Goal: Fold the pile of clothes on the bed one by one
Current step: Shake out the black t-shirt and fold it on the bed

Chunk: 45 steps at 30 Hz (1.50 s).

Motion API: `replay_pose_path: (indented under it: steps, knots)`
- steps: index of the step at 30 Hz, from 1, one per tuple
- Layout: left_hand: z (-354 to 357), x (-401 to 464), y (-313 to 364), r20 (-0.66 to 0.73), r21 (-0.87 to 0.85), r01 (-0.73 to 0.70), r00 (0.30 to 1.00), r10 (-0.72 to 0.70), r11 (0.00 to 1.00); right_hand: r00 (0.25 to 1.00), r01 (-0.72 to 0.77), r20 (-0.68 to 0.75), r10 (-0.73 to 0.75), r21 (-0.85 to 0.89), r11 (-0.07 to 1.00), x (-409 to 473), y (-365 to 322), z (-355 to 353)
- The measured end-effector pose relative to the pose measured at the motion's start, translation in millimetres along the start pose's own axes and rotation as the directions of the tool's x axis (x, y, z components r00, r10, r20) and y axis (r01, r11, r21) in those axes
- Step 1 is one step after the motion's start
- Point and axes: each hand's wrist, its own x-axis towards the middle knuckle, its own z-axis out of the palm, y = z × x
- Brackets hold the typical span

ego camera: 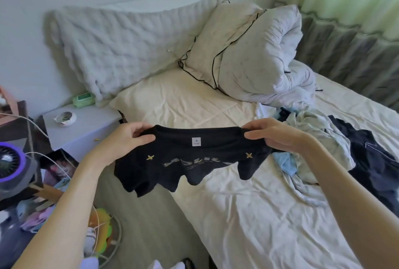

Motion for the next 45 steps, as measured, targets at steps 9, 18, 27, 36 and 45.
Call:
replay_pose_path:
  steps: [9, 18, 27, 36, 45]
  knots:
    - [61.4, -60.1, -31.6, -0.320, 0.167, 0.013, 0.947, 0.042, 0.986, 0.829, 0.029, -0.529, -0.183, -0.286, 0.958, -67.1, 60.7, 52.8]
    - [134.5, -161.5, -26.4, -0.246, 0.259, -0.132, 0.949, 0.197, 0.957, 0.799, -0.071, -0.600, -0.038, -0.158, 0.985, -182.1, 126.8, 78.8]
    - [156.9, -164.5, 19.3, -0.219, 0.281, -0.240, 0.926, 0.306, 0.929, 0.666, 0.016, -0.723, -0.182, -0.230, 0.973, -221.6, 125.6, 57.4]
    - [208.0, -32.6, -33.8, -0.275, 0.367, -0.185, 0.914, 0.297, 0.912, 0.643, -0.153, -0.722, -0.255, -0.448, 0.881, -97.8, 173.0, -6.2]
    - [252.3, 189.9, -172.6, -0.198, 0.451, -0.026, 0.972, 0.129, 0.892, 0.771, -0.338, -0.636, -0.021, -0.437, 0.833, 141.5, 289.0, -88.2]
